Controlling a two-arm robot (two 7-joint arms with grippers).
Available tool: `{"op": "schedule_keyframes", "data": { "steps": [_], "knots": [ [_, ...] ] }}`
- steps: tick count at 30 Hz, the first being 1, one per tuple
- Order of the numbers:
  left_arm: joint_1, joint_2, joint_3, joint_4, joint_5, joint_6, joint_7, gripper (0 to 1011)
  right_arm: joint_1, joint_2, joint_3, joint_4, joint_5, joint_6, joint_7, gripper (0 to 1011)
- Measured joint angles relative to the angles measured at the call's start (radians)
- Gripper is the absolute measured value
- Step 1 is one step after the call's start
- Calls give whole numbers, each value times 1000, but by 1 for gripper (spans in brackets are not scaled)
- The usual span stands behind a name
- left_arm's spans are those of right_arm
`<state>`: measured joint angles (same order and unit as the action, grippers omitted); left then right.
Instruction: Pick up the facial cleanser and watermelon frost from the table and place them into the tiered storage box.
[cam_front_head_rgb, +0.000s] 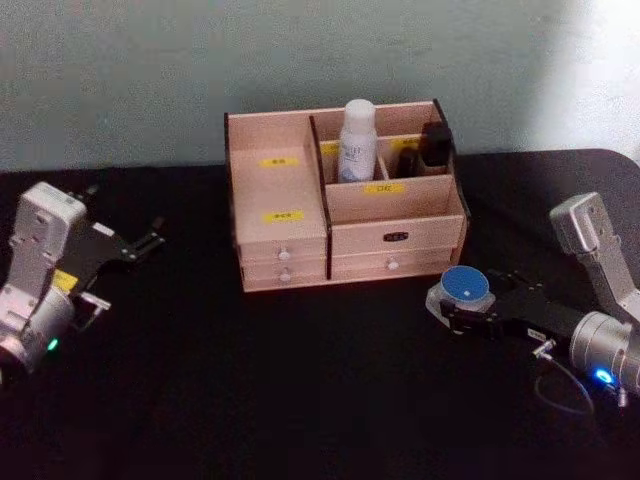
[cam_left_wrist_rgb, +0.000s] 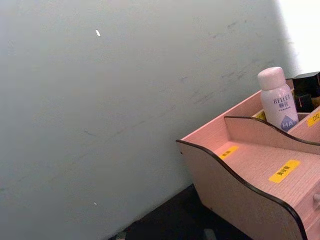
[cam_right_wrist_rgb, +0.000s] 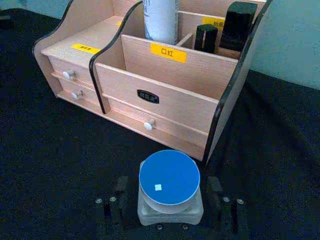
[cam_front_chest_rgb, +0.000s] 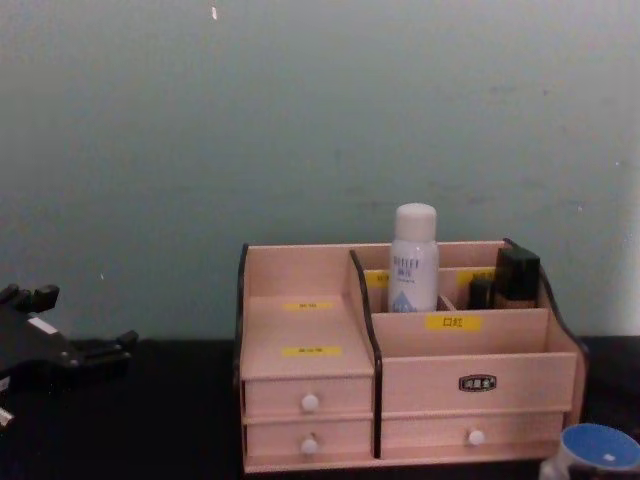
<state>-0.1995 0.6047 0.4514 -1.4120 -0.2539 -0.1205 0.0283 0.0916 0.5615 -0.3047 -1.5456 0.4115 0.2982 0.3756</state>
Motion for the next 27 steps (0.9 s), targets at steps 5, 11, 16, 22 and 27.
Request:
{"op": "schedule_keyframes", "data": {
  "steps": [5, 11, 16, 22, 27],
  "knots": [
    [0, 0, 0, 0, 0, 0, 0, 1001, 0, -1, 1, 0, 0, 1, 0, 1000],
    [0, 0, 0, 0, 0, 0, 0, 1001, 0, -2, 2, 0, 1, 2, 0, 1000],
    [0, 0, 0, 0, 0, 0, 0, 1001, -1, -1, 2, 0, 1, 3, 0, 1000],
    [0, 0, 0, 0, 0, 0, 0, 1001, -1, -1, 2, 0, 2, 3, 0, 1000],
    [0, 0, 0, 0, 0, 0, 0, 1001, -1, 0, 2, 0, 2, 3, 0, 1000]
  ]
}}
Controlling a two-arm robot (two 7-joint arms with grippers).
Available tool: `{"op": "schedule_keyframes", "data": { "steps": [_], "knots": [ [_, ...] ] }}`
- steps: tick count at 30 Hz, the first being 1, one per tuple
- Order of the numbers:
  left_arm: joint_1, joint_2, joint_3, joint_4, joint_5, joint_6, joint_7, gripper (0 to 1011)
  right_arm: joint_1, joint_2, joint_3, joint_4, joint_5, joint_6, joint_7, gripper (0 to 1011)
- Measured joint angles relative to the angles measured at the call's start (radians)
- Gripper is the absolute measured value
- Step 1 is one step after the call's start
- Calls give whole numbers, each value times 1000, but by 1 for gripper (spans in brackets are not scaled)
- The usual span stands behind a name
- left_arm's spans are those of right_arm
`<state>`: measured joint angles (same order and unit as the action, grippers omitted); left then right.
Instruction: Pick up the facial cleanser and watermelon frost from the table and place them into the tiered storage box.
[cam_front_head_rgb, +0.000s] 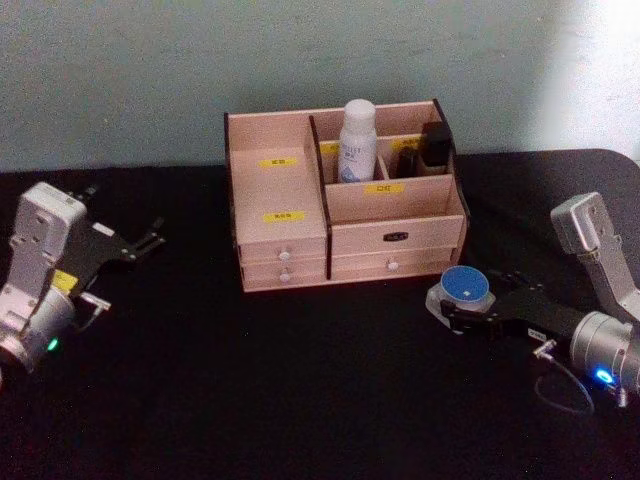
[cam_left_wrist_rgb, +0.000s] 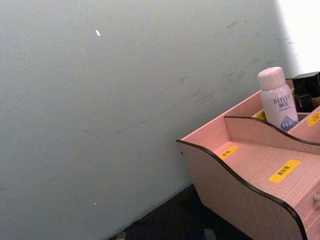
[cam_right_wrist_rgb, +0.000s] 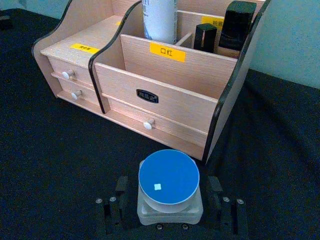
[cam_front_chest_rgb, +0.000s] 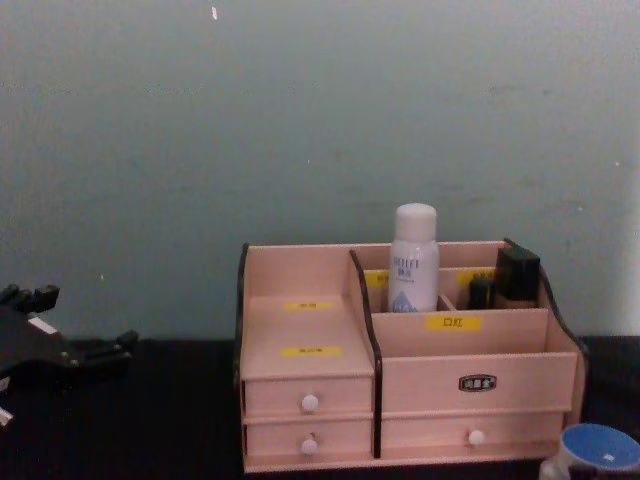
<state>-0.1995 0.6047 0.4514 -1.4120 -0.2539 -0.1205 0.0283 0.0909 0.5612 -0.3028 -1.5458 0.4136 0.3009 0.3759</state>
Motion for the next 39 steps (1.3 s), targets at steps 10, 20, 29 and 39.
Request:
{"op": "schedule_keyframes", "data": {
  "steps": [10, 20, 29, 39],
  "knots": [
    [0, 0, 0, 0, 0, 0, 0, 1001, 0, 0, 0, 0, 0, 0, 0, 982],
    [0, 0, 0, 0, 0, 0, 0, 1001, 0, 0, 0, 0, 0, 0, 0, 741],
    [0, 0, 0, 0, 0, 0, 0, 1001, 0, 0, 0, 0, 0, 0, 0, 699],
    [0, 0, 0, 0, 0, 0, 0, 1001, 0, 0, 0, 0, 0, 0, 0, 699]
  ]
}}
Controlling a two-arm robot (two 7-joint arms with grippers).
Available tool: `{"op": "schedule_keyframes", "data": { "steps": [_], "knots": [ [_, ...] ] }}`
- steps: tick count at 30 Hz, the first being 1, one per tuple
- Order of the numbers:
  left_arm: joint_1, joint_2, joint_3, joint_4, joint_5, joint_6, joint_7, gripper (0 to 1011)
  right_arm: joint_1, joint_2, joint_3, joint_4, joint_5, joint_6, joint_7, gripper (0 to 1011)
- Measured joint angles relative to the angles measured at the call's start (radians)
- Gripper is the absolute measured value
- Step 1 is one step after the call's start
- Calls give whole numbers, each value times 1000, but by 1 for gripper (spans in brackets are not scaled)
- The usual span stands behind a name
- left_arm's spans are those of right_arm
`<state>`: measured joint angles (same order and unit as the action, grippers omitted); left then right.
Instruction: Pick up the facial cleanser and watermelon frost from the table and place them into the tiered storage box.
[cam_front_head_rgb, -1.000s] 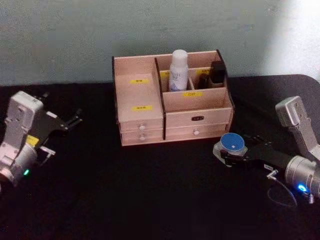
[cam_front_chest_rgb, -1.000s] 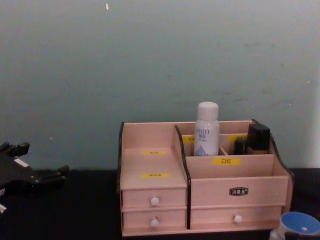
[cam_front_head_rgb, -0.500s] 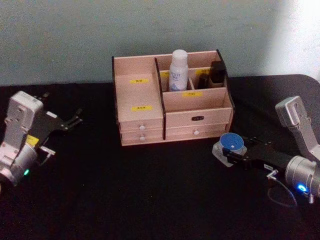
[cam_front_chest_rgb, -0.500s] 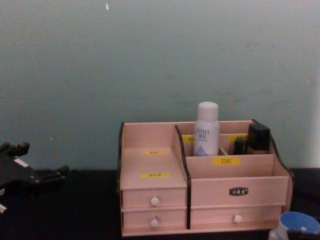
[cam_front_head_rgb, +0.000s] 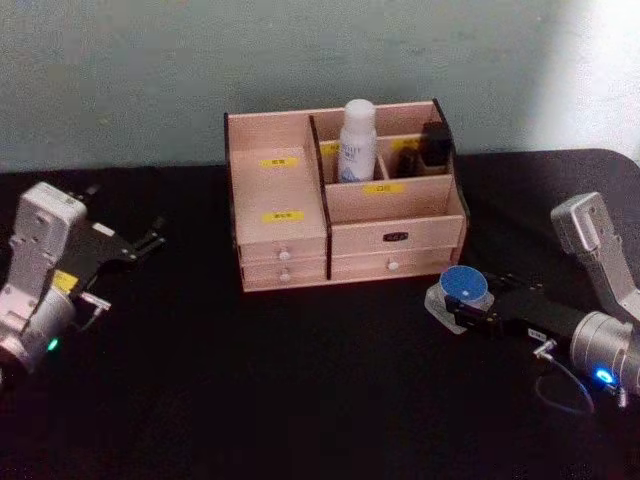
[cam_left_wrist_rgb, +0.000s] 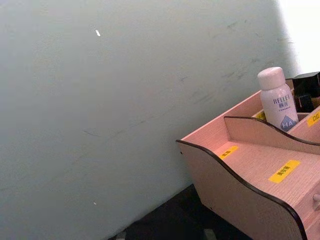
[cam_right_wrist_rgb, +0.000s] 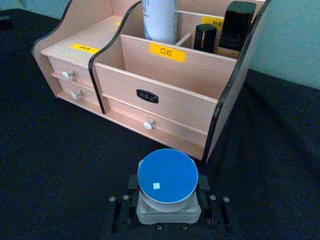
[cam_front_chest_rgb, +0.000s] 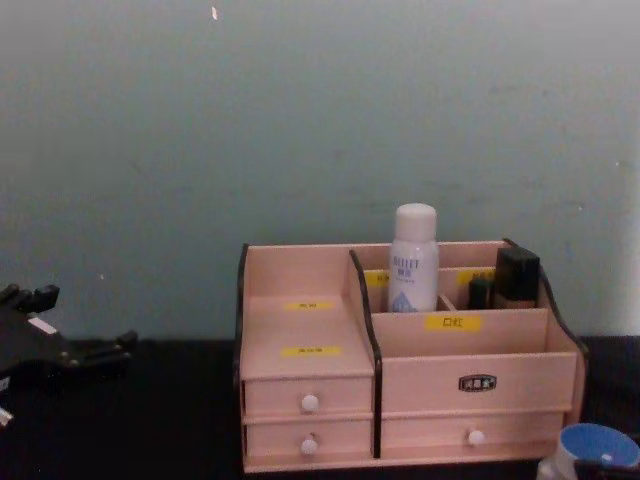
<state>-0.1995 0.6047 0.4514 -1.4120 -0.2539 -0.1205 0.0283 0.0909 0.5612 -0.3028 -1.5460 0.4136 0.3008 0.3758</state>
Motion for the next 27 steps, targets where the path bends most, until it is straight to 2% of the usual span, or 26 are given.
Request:
{"op": "schedule_keyframes", "data": {
  "steps": [17, 27],
  "knots": [
    [0, 0, 0, 0, 0, 0, 0, 1001, 2, 0, -1, 1, 5, 0, 12, 699],
    [0, 0, 0, 0, 0, 0, 0, 1001, 0, 26, -2, -30, 57, -4, 64, 699]
  ]
}}
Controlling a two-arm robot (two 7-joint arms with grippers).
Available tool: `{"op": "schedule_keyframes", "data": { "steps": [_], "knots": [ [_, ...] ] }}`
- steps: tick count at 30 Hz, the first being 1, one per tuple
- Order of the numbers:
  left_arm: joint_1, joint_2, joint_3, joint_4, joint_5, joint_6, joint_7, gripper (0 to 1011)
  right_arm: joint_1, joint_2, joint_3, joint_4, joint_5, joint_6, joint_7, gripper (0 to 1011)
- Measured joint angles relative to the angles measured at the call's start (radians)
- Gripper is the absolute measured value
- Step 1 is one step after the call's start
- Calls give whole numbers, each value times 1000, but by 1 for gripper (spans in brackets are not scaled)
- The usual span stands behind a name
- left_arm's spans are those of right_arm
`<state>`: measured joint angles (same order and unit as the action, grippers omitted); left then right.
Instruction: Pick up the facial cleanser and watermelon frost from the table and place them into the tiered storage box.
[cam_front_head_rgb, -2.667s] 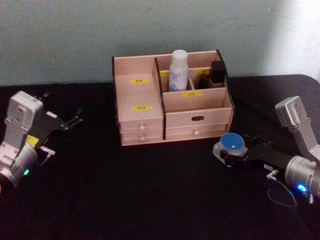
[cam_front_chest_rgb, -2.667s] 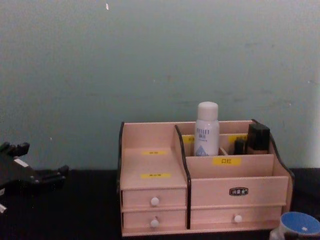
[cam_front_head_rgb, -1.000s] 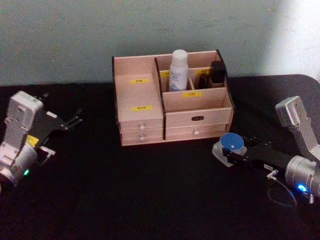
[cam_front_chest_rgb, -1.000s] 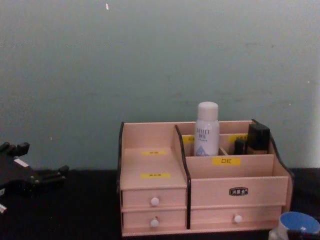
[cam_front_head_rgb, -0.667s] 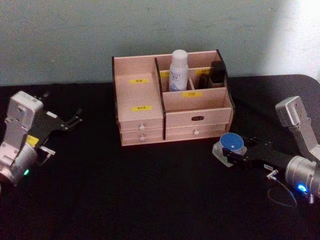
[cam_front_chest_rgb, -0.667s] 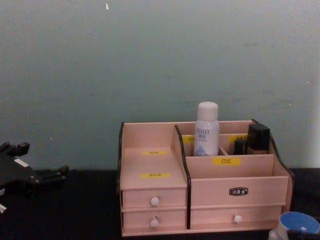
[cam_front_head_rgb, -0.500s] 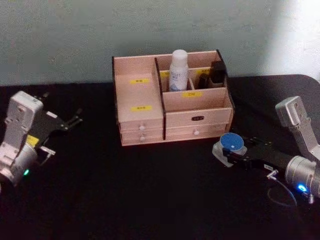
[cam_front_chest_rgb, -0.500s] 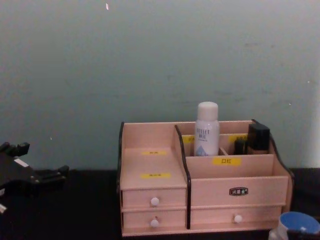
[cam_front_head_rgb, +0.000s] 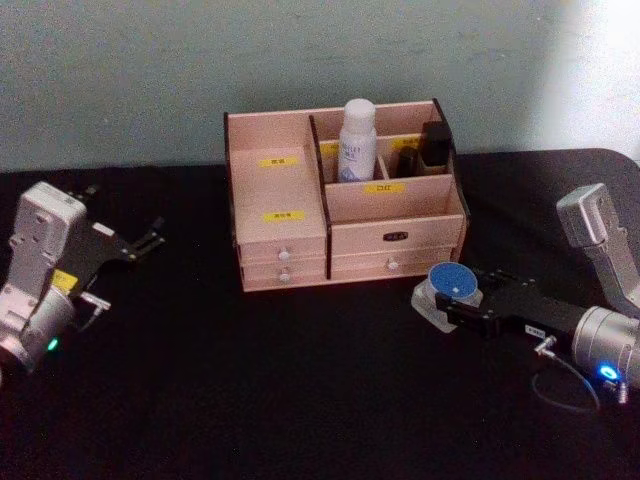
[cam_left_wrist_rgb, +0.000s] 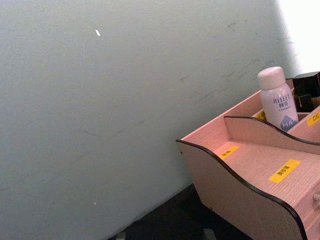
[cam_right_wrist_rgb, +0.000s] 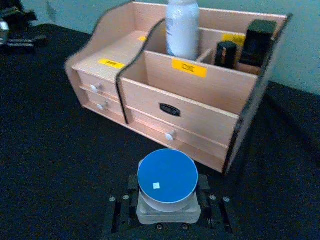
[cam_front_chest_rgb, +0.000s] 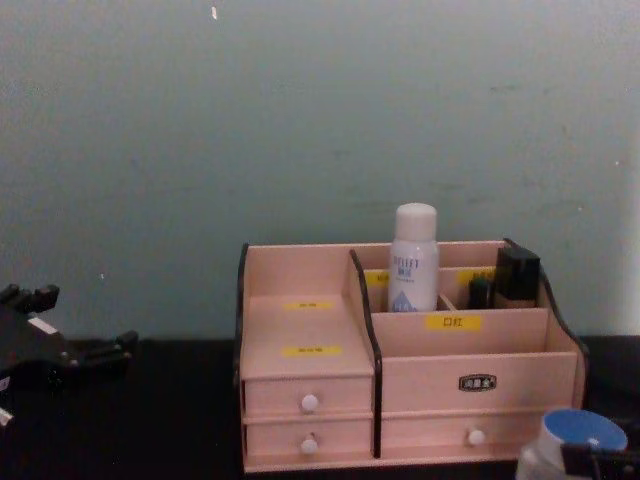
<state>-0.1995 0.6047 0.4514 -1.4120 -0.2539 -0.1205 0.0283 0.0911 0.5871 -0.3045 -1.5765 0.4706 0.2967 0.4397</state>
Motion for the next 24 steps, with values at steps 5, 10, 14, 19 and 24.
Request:
{"op": "schedule_keyframes", "data": {
  "steps": [5, 10, 14, 19, 24],
  "knots": [
    [0, 0, 0, 0, 0, 0, 0, 1001, 12, 12, -13, -17, 15, -3, 21, 699],
    [0, 0, 0, 0, 0, 0, 0, 1001, 42, 17, -40, -33, 24, -13, 43, 699],
    [0, 0, 0, 0, 0, 0, 0, 1001, 72, 15, -66, -34, 28, -12, 58, 699],
    [0, 0, 0, 0, 0, 0, 0, 1001, 124, 1, -100, -31, 33, -5, 75, 699],
    [0, 0, 0, 0, 0, 0, 0, 1001, 170, -12, -131, -16, 34, -10, 91, 699]
  ]
}}
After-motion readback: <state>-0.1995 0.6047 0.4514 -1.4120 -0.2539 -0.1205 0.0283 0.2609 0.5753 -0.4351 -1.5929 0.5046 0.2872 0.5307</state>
